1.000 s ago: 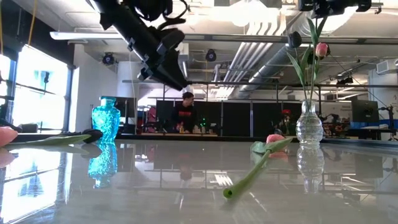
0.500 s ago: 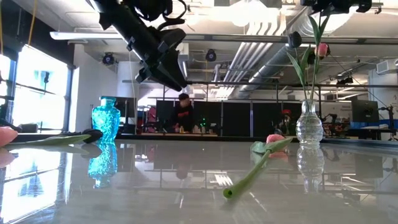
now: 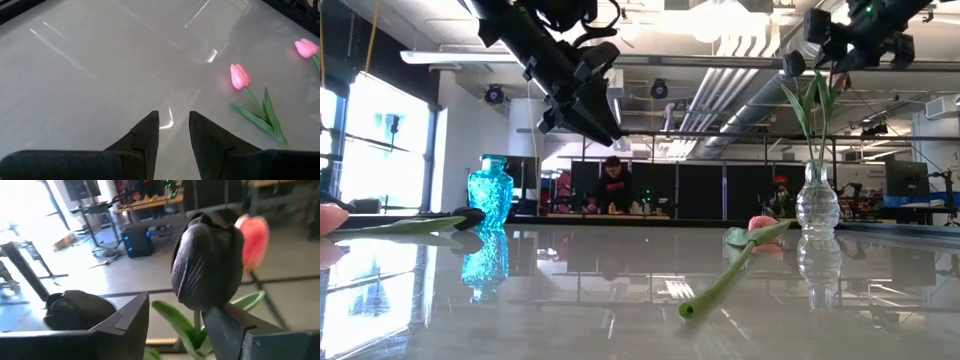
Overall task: Sort flowers into vase by color
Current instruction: Put the black flower into the transparent vase
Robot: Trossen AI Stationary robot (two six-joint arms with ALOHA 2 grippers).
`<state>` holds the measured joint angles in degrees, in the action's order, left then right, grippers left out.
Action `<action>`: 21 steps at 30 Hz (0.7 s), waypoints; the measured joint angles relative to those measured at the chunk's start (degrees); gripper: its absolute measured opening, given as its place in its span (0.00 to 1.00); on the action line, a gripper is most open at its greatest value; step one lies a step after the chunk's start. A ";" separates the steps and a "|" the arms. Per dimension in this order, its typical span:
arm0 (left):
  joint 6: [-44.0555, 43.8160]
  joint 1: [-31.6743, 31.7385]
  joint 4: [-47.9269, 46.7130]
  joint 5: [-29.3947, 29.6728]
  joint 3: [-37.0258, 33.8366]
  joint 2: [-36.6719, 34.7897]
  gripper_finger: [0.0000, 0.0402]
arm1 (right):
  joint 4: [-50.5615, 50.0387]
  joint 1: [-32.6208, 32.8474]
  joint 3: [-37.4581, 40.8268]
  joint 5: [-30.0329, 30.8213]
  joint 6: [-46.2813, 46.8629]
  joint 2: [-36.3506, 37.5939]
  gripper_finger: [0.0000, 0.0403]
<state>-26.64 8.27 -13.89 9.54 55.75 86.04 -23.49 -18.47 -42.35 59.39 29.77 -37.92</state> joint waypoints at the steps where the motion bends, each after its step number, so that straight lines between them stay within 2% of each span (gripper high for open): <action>1: -0.27 -0.10 0.00 0.00 0.00 0.00 0.23 | -0.22 -0.27 0.00 -1.20 1.06 0.44 0.41; 5: -0.34 -0.96 -0.08 0.00 0.00 0.00 0.23 | -0.31 -0.66 -0.58 -4.45 3.66 2.55 0.41; 11: -0.27 -2.12 -0.11 0.04 0.00 0.00 0.23 | -9.20 -2.15 -7.80 -1.45 0.79 3.18 0.41; 13: 0.41 -2.12 -0.09 0.09 0.00 0.00 0.23 | -11.45 -3.27 -9.88 -4.71 0.39 2.65 0.42; 17: 2.96 -1.92 -0.07 1.69 0.00 0.00 0.23 | -14.73 -6.64 -10.89 -15.24 0.93 0.86 0.42; 21: 4.27 -1.35 0.00 2.65 0.00 0.00 0.23 | -18.59 -10.20 -10.08 -24.62 6.81 -1.66 0.42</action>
<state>-22.37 6.92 -13.89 12.19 55.75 86.04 -42.08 -28.67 -52.42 34.76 36.58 -39.58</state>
